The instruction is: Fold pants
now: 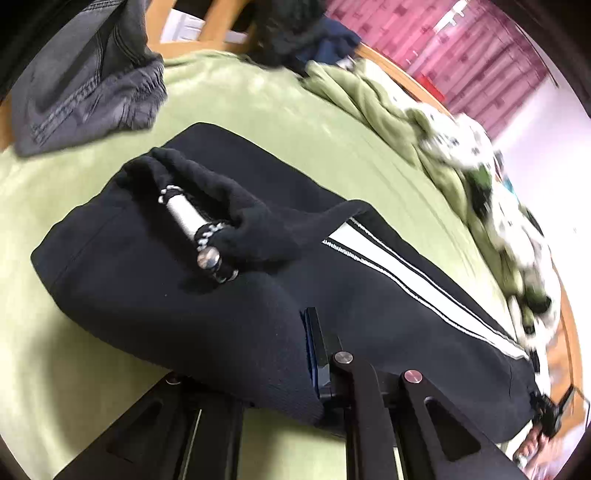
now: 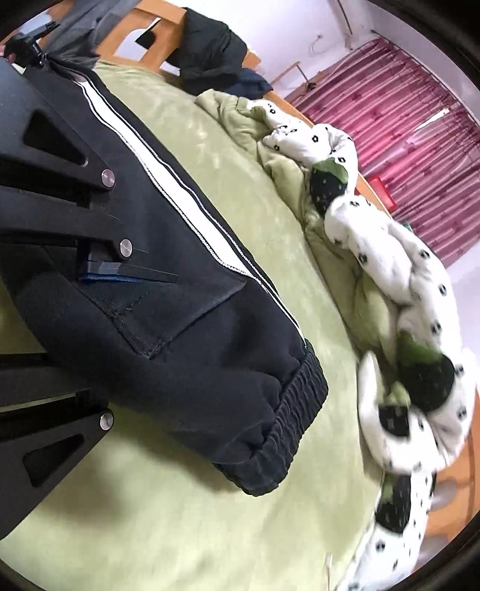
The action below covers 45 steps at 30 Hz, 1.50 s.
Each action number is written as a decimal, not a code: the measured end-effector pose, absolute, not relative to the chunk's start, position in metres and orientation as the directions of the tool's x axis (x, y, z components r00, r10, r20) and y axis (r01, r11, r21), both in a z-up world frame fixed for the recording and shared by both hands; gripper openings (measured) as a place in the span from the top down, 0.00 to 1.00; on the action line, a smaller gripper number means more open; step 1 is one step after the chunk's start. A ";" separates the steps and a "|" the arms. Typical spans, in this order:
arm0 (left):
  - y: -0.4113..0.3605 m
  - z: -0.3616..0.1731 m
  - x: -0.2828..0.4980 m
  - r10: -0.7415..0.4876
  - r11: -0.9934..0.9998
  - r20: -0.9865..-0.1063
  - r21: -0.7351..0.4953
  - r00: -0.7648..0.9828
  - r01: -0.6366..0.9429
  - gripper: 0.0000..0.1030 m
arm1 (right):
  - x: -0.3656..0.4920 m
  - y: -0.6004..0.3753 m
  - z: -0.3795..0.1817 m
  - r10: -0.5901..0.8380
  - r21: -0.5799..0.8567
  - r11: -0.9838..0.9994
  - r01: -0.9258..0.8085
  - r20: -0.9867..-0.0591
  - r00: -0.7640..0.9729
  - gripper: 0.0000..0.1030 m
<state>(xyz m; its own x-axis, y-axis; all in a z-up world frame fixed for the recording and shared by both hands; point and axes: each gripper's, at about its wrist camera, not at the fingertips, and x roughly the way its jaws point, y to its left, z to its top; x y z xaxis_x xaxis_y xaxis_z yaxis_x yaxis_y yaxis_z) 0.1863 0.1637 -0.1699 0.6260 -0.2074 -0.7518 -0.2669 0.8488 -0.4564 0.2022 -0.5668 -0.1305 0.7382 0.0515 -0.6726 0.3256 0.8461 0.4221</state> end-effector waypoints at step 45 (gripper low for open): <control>0.213 -0.127 0.178 -0.034 0.973 -0.672 -0.190 0.740 -0.128 0.20 | 0.142 -0.354 -0.140 0.072 0.173 0.978 0.115 -0.802 0.593 0.52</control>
